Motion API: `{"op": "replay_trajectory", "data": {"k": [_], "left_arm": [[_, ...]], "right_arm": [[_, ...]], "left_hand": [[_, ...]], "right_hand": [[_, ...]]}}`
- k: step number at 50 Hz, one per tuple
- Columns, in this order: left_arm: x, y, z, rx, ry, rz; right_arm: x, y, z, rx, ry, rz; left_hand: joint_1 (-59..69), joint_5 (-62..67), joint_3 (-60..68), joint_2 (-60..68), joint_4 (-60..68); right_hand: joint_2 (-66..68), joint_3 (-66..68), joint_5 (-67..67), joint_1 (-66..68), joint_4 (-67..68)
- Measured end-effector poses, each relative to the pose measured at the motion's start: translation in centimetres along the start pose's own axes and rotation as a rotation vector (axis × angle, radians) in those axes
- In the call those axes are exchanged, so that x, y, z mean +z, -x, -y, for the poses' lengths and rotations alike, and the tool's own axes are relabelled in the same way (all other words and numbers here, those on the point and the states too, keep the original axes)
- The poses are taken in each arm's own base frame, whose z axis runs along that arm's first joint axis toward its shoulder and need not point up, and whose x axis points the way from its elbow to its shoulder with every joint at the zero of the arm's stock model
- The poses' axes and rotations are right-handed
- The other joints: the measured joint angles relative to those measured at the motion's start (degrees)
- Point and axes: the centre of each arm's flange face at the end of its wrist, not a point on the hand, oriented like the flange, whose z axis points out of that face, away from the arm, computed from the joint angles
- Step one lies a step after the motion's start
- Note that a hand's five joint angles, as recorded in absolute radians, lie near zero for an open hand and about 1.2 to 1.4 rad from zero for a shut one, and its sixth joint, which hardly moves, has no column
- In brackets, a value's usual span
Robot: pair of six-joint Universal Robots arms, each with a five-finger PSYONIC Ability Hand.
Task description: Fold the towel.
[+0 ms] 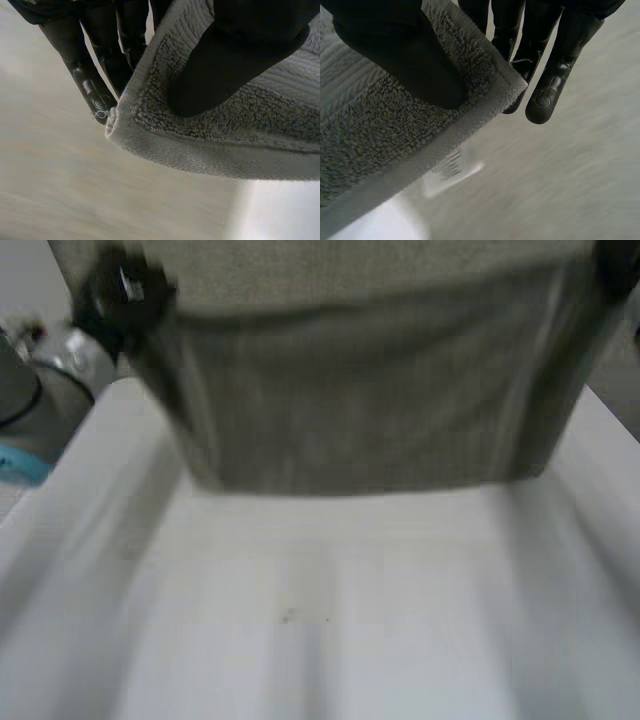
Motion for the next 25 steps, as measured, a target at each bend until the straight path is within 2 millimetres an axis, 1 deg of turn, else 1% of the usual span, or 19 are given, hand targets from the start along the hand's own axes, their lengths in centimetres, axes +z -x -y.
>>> {"op": "replay_trajectory", "data": {"k": [1, 2, 3, 6, 7, 8, 9, 10, 12, 13, 14, 17, 18, 20, 21, 22, 24, 25], "left_arm": [[0.0, 0.0, 0.0, 0.000, 0.000, 0.000], [0.5, 1.6, 1.5, -0.015, -0.084, 0.082], [0.8, 3.4, 3.1, -0.051, -0.170, 0.158], [0.4, 5.7, 4.9, -0.155, -0.281, 0.238], [0.4, 5.7, 4.9, -0.155, -0.281, 0.238], [0.1, 6.3, 5.1, -0.217, -0.302, 0.247], [0.1, 6.3, 5.1, -0.217, -0.302, 0.247], [-0.4, 6.1, 4.3, -0.273, -0.279, 0.230], [-0.6, 5.7, 3.6, -0.303, -0.249, 0.211], [-0.9, 5.2, 3.0, -0.321, -0.224, 0.196], [-1.3, 4.2, 1.9, -0.349, -0.173, 0.165], [-2.1, 2.2, -0.1, -0.388, -0.080, 0.109], [-2.7, 0.7, -1.3, -0.409, -0.022, 0.074], [-3.2, -0.3, -2.2, -0.422, 0.016, 0.050], [-4.0, -2.1, -3.6, -0.441, 0.078, 0.009], [-4.0, -2.1, -3.6, -0.441, 0.078, 0.009], [-5.5, -4.7, -5.3, -0.460, 0.161, -0.050], [-6.2, -5.9, -6.0, -0.464, 0.194, -0.077]], "right_arm": [[0.0, 0.0, 0.0, 0.000, 0.000, 0.000], [0.1, -1.3, 1.7, 0.033, -0.084, -0.062], [-0.1, -2.2, 2.8, 0.053, -0.144, -0.103], [-0.9, -3.2, 4.0, 0.070, -0.213, -0.145], [-0.9, -3.2, 4.0, 0.070, -0.213, -0.145], [-1.4, -3.0, 3.8, 0.069, -0.207, -0.136], [-1.4, -3.0, 3.8, 0.069, -0.207, -0.136], [-1.9, -2.4, 3.1, 0.063, -0.178, -0.108], [-2.2, -1.8, 2.4, 0.058, -0.148, -0.079], [-2.4, -1.4, 2.0, 0.055, -0.129, -0.060], [-2.8, -0.6, 1.0, 0.050, -0.092, -0.020], [-3.4, 1.0, -1.1, 0.042, -0.019, 0.059], [-3.8, 1.9, -2.2, 0.040, 0.020, 0.103], [-4.2, 2.8, -3.3, 0.038, 0.055, 0.140], [-4.9, 4.0, -4.9, 0.036, 0.105, 0.193], [-4.9, 4.0, -4.9, 0.036, 0.105, 0.193], [-5.9, 5.5, -6.9, 0.031, 0.167, 0.257], [-6.7, 6.7, -8.4, 0.024, 0.211, 0.305]], "left_hand": [[0.00, 0.00, 0.00, 0.00, 0.00], [0.07, 0.00, 0.00, 0.00, 0.00], [0.21, 0.00, 0.00, 0.00, 0.00], [0.22, 0.00, 0.00, 0.00, 0.00], [0.22, 0.00, 0.00, 0.00, 0.00], [0.43, 0.00, 0.00, 0.00, 0.00], [0.43, 0.00, 0.00, 0.00, 0.00], [0.48, 0.00, 0.00, 0.00, 0.00], [0.48, 0.00, 0.00, 0.00, 0.00], [0.48, 0.00, 0.00, 0.00, 0.00], [0.48, 0.00, 0.00, 0.00, 0.00], [0.48, 0.00, 0.01, 0.01, 0.00], [0.48, 0.00, 0.01, 0.01, 0.00], [0.48, 0.00, 0.01, 0.01, 0.00], [0.48, 0.00, 0.00, 0.01, 0.00], [0.48, 0.00, 0.00, 0.01, 0.00], [0.48, 0.00, 0.00, 0.01, 0.00], [0.48, 0.00, 0.01, 0.01, 0.00]], "right_hand": [[0.00, 0.00, 0.00, 0.00, 0.00], [0.00, 0.00, 0.00, 0.00, 0.00], [0.00, 0.00, 0.00, 0.00, 0.00], [0.00, 0.00, 0.00, 0.00, 0.00], [0.00, 0.00, 0.00, 0.00, 0.00], [0.00, 0.00, 0.00, 0.00, 0.00], [0.00, 0.00, 0.00, 0.00, 0.00], [0.00, 0.00, 0.00, 0.00, 0.00], [0.00, 0.00, 0.00, 0.00, 0.00], [0.00, 0.00, 0.00, 0.00, 0.00], [0.00, 0.00, 0.00, 0.00, 0.00], [0.00, 0.00, 0.00, 0.00, 0.00], [0.00, 0.00, 0.00, 0.00, 0.00], [0.00, 0.00, 0.00, 0.00, 0.00], [0.00, 0.00, 0.00, 0.00, 0.00], [0.00, 0.00, 0.00, 0.00, 0.00], [0.00, 0.00, 0.00, 0.00, 0.00], [0.00, 0.00, 0.00, 0.00, 0.00]]}}
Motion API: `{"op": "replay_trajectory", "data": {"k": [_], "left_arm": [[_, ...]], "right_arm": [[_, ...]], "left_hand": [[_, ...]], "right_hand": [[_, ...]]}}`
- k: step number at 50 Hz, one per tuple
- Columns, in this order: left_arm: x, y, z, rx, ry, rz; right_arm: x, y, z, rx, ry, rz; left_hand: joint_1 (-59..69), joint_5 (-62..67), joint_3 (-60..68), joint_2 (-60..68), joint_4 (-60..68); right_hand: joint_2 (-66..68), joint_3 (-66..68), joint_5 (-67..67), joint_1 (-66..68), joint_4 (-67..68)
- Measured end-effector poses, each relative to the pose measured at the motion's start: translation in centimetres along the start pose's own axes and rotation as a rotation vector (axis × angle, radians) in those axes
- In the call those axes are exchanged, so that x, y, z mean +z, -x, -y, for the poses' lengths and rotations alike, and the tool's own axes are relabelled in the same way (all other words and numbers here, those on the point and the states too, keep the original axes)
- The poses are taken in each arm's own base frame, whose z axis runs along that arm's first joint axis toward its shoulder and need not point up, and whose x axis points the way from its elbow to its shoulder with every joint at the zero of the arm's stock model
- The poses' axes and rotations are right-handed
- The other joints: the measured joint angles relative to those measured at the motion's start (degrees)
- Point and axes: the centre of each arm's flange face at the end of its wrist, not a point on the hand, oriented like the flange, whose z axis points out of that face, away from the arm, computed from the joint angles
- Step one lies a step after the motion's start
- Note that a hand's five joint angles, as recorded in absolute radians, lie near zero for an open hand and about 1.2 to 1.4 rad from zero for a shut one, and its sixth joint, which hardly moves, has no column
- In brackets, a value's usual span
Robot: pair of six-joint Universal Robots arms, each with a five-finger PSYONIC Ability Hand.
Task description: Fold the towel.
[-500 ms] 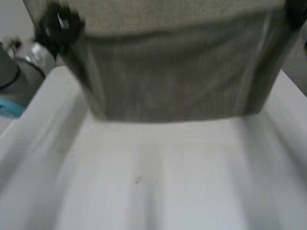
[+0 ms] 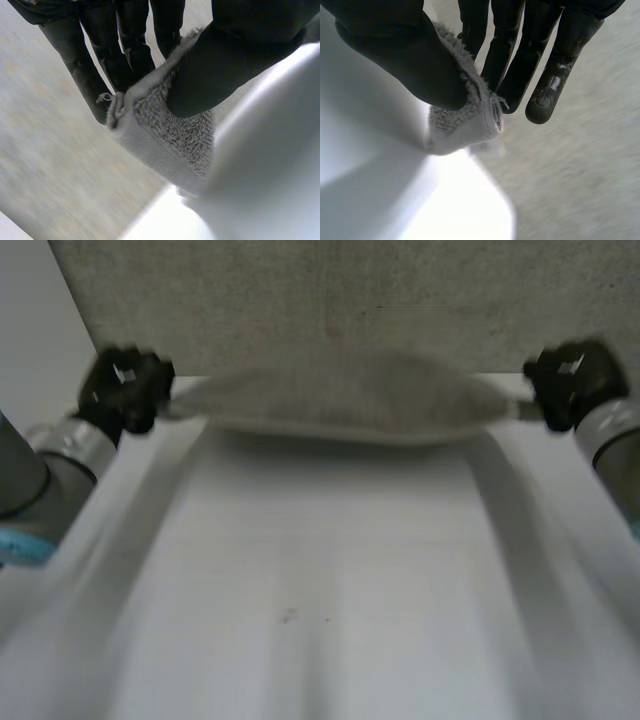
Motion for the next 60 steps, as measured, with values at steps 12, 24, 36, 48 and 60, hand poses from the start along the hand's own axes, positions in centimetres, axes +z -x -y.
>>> {"op": "replay_trajectory", "data": {"k": [12, 24, 36, 48, 60], "left_arm": [[-7.2, -4.8, -6.7, 0.147, 0.330, -0.213], [-15.6, -3.6, -2.5, 0.122, 0.705, -0.448], [-10.4, -1.8, -1.9, 0.169, 0.506, -0.370], [-2.9, -3.1, -5.2, 0.181, 0.399, -0.323], [1.7, -3.9, -7.3, 0.211, 0.280, -0.229]], "right_arm": [[-4.5, 4.8, -6.3, -0.163, 0.257, 0.272], [-12.9, 1.3, -5.7, -0.262, 0.556, 0.533], [-8.3, 0.0, -6.2, -0.225, 0.469, 0.402], [-1.3, 2.5, -7.5, -0.190, 0.402, 0.242], [3.9, 2.9, -8.1, -0.239, 0.257, 0.018]], "left_hand": [[0.00, 0.00, 0.00, 0.00, 0.00], [0.00, 0.00, 0.00, 0.00, 0.00], [0.01, 0.00, 0.00, 0.00, 0.00], [0.01, 0.00, -0.01, 0.00, 0.00], [0.01, 0.00, 0.00, 0.00, 0.00]], "right_hand": [[0.00, 0.00, 0.00, 0.00, 0.00], [0.00, 0.00, 0.00, 0.00, 0.00], [0.00, 0.00, 0.00, 0.00, 0.00], [0.00, 0.00, 0.00, 0.00, 0.00], [0.00, 0.00, 0.00, 0.00, 0.00]]}}
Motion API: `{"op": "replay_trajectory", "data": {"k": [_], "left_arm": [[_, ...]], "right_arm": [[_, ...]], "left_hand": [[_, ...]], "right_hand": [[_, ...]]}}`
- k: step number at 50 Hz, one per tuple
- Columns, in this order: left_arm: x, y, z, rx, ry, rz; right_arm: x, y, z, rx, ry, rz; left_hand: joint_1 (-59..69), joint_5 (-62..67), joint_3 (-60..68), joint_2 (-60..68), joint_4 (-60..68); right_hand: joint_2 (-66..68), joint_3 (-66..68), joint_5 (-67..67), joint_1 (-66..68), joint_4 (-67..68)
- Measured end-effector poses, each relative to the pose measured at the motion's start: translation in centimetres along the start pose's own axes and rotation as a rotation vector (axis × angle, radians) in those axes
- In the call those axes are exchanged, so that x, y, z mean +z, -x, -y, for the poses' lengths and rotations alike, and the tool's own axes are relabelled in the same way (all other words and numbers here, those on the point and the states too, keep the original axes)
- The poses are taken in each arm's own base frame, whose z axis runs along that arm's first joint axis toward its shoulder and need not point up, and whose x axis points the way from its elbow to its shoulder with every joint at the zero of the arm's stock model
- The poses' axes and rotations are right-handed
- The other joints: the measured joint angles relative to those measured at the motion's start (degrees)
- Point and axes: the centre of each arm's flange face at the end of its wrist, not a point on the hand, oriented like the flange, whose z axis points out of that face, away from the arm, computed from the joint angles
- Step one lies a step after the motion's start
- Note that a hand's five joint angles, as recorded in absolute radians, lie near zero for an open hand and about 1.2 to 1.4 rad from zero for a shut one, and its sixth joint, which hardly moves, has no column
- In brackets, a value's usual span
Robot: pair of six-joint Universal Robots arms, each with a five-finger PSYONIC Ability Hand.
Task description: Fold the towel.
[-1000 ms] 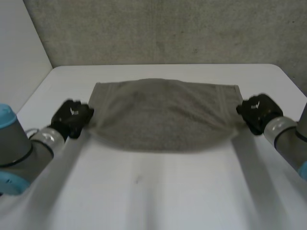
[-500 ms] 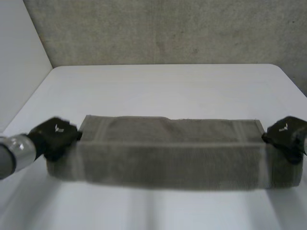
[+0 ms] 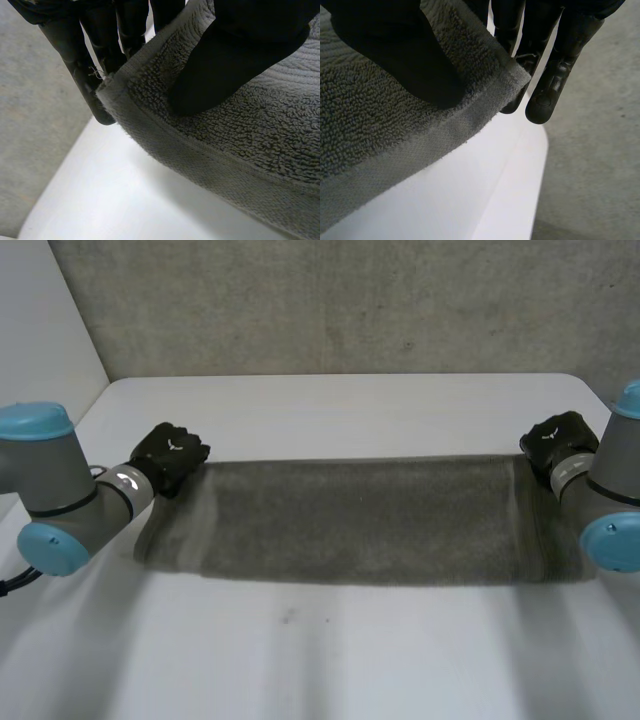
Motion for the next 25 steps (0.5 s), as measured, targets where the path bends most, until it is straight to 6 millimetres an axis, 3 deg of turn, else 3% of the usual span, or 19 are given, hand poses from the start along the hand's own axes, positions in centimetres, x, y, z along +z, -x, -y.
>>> {"op": "replay_trajectory", "data": {"k": [2, 3, 4, 5, 7, 8, 9, 11, 18, 25], "left_arm": [[0.3, 0.0, 0.0, 0.004, -0.012, 0.012], [0.7, -0.1, 0.1, 0.012, -0.028, 0.025], [0.8, -0.2, 0.1, 0.014, -0.032, 0.028], [1.0, -0.4, 0.1, 0.020, -0.042, 0.032], [1.0, -0.6, 0.1, 0.023, -0.047, 0.035], [1.2, -0.8, 0.2, 0.030, -0.055, 0.039], [1.2, -1.1, 0.2, 0.035, -0.061, 0.040], [1.1, -1.6, 0.4, 0.041, -0.069, 0.037], [0.3, -1.7, 1.6, 0.044, -0.089, 0.041], [-2.7, -0.5, 4.3, -0.029, -0.115, 0.061]], "right_arm": [[0.2, 0.0, 0.0, -0.001, -0.007, -0.011], [0.6, 0.1, 0.1, -0.001, -0.019, -0.029], [0.7, 0.2, 0.1, -0.001, -0.022, -0.031], [0.8, 0.5, 0.1, 0.000, -0.025, -0.031], [0.8, 0.6, 0.2, 0.001, -0.026, -0.031], [0.6, 0.9, 0.2, 0.003, -0.027, -0.027], [0.5, 1.1, 0.2, 0.004, -0.026, -0.024], [-0.3, 1.6, 0.3, 0.017, -0.022, -0.008], [-2.8, 1.3, 0.7, 0.082, -0.022, 0.010], [-6.7, 0.4, 1.1, 0.213, -0.032, 0.043]], "left_hand": [[0.00, 0.00, 0.00, 0.00, 0.00], [-2.80, -2.60, -2.90, -2.82, -2.89], [-7.95, -7.77, -9.73, -9.69, -9.77], [-22.93, -21.26, -21.50, -23.29, -21.76], [-27.98, -25.74, -25.82, -27.81, -26.20], [-42.90, -40.61, -40.22, -42.36, -40.84], [-48.66, -48.84, -49.21, -49.62, -49.60], [-53.71, -54.02, -55.57, -55.64, -55.67], [-56.70, -56.74, -59.09, -59.23, -59.09], [-57.62, -57.19, -60.09, -60.10, -59.93]], "right_hand": [[-1.72, -1.94, -1.72, -2.17, -1.92], [-17.17, -17.24, -15.93, -15.95, -17.27], [-17.17, -17.24, -15.93, -15.95, -17.27], [-32.58, -32.32, -30.59, -30.46, -32.35], [-40.57, -40.33, -38.59, -37.63, -40.31], [-51.16, -51.22, -49.31, -42.96, -51.23], [-52.44, -52.98, -50.89, -43.52, -52.94], [-53.84, -56.02, -53.13, -43.87, -54.98], [-53.84, -56.02, -53.18, -43.87, -54.98], [-53.84, -56.02, -53.40, -43.87, -54.98]]}}
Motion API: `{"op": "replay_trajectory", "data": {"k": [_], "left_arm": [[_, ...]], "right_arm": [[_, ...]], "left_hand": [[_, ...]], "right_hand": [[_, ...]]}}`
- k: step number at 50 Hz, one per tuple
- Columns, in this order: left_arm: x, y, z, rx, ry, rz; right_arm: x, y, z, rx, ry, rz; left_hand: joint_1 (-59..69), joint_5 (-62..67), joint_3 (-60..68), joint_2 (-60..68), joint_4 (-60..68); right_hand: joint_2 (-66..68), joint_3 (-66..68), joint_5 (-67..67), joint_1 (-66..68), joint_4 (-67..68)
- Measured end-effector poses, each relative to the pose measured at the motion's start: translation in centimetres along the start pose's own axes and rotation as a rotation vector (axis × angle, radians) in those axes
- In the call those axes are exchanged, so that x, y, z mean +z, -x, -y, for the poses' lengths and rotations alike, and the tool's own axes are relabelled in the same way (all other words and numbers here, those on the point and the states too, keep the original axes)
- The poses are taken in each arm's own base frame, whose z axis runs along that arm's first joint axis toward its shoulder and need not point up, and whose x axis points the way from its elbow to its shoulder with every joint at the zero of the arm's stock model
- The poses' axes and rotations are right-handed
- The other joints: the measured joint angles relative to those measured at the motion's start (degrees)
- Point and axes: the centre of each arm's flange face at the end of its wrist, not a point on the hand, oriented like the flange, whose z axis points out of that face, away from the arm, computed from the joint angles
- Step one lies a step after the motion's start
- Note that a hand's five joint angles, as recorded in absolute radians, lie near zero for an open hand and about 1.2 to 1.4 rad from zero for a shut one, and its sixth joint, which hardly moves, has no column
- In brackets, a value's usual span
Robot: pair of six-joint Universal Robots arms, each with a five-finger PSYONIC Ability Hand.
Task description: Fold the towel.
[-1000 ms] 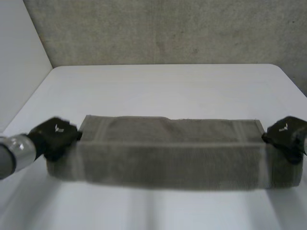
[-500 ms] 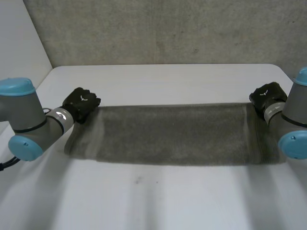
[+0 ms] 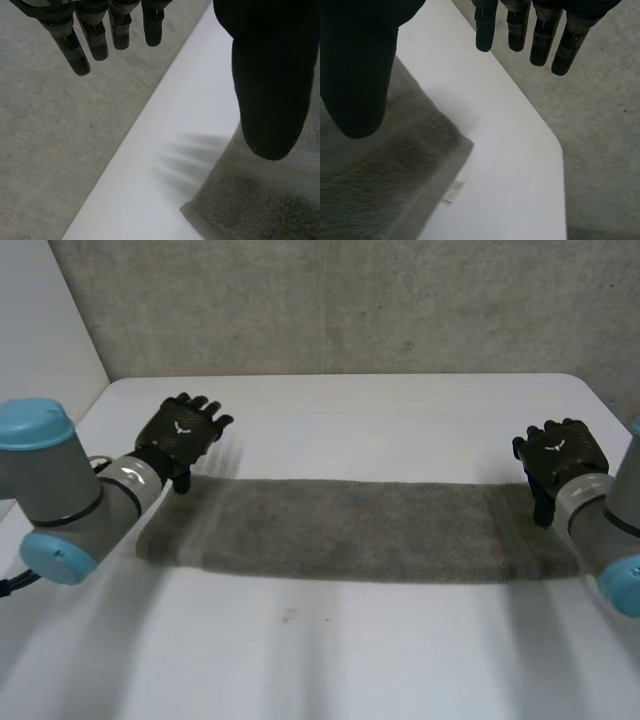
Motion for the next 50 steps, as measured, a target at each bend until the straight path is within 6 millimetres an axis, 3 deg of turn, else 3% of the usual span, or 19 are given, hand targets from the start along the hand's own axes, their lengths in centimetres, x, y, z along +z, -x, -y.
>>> {"op": "replay_trajectory", "data": {"k": [4, 11, 19, 36, 41, 47, 50], "left_arm": [[-1.5, 0.6, 1.3, -0.113, -0.013, 0.014], [-3.9, 1.1, 2.7, -0.442, -0.026, 0.029], [-4.8, 1.9, 1.5, -0.660, 0.037, 0.092], [-5.7, 1.2, -0.2, -0.672, 0.118, 0.140], [-5.8, 0.9, -0.2, -0.670, 0.120, 0.132], [-5.9, 0.8, -0.2, -0.671, 0.123, 0.131], [-6.2, 0.9, 0.0, -0.669, 0.117, 0.133]], "right_arm": [[-1.4, 0.1, -0.3, 0.032, 0.001, 0.049], [-2.3, -0.6, -2.8, 0.084, 0.069, 0.128], [-2.0, -1.4, -5.2, 0.141, 0.118, 0.183], [-1.1, -1.3, -7.7, 0.180, 0.155, 0.218], [-0.4, -1.5, -8.6, 0.178, 0.176, 0.206], [0.3, -3.4, -9.2, 0.169, 0.190, 0.129], [0.8, -5.9, -9.5, 0.127, 0.210, 0.021]], "left_hand": [[0.00, 0.00, -0.01, -0.10, -0.11], [0.00, -0.02, -0.01, -0.13, -0.11], [0.00, -0.02, -0.01, -0.13, -0.11], [0.00, -0.02, -0.02, -0.13, -0.11], [0.00, -0.01, -0.02, -0.16, -0.11], [0.00, -0.01, -0.02, -0.17, -0.17], [0.00, -0.01, -0.02, -0.17, -0.17]], "right_hand": [[0.00, 0.00, 0.00, 0.00, 0.00], [0.00, 0.00, 0.00, 0.00, 0.00], [4.96, 6.86, 5.32, 3.83, 5.86], [32.04, 33.10, 29.59, 26.58, 32.03], [52.35, 53.49, 49.47, 41.96, 52.46], [53.52, 55.32, 50.96, 42.04, 54.72], [53.52, 55.32, 50.97, 42.04, 54.72]]}}
